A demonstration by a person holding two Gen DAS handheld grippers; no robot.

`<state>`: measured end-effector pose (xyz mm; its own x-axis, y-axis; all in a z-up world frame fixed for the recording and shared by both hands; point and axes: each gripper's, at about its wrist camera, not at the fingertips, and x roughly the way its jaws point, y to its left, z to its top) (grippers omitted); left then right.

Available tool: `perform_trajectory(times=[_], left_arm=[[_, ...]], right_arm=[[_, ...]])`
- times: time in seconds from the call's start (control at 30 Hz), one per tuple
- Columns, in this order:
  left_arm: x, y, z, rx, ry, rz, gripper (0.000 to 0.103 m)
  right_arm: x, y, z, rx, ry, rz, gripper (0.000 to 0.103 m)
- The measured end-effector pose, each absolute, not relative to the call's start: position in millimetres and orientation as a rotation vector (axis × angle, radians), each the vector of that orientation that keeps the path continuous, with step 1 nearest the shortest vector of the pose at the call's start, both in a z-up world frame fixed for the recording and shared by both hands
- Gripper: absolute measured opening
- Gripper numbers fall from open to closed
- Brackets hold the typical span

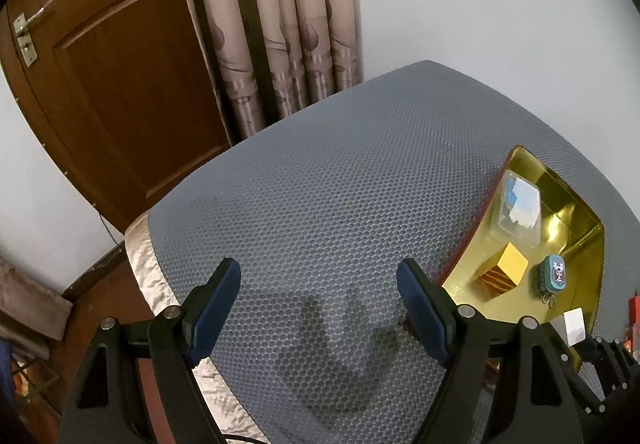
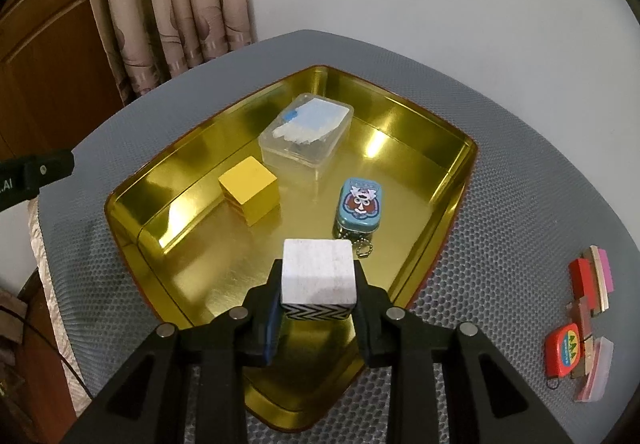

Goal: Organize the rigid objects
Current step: 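Carry the white zigzag cube in the right gripper toward the gold tin, then lower the white cube into the gold tin and open the right gripper, then grasp the clear box with red contents with the right gripper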

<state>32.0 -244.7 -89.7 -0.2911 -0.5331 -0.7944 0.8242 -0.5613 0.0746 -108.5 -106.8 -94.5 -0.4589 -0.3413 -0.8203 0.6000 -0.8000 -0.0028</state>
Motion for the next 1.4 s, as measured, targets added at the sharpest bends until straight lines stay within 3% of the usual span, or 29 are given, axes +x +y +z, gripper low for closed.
perform_trajectory(times=[0.27, 0.43, 0.73, 1.4], left_arm=[[34, -245, -92, 1.024, 0.463, -1.946, 0.078], [32, -245, -92, 1.033, 0.46, -1.951, 0.078], [31, -242, -92, 1.035, 0.45, -1.952, 0.079], [26, -227, -90, 1.051, 0.367, -1.983, 0.08]], right_arm=[[-107, -107, -93, 1.187, 0.406, -2.251, 0.031], [-107, -105, -91, 1.192, 0.381, -2.247, 0.041], [-101, -77, -70, 1.141, 0.271, -2.283, 0.044], [-121, 161, -86, 1.286, 0.154, -2.7, 0.063]])
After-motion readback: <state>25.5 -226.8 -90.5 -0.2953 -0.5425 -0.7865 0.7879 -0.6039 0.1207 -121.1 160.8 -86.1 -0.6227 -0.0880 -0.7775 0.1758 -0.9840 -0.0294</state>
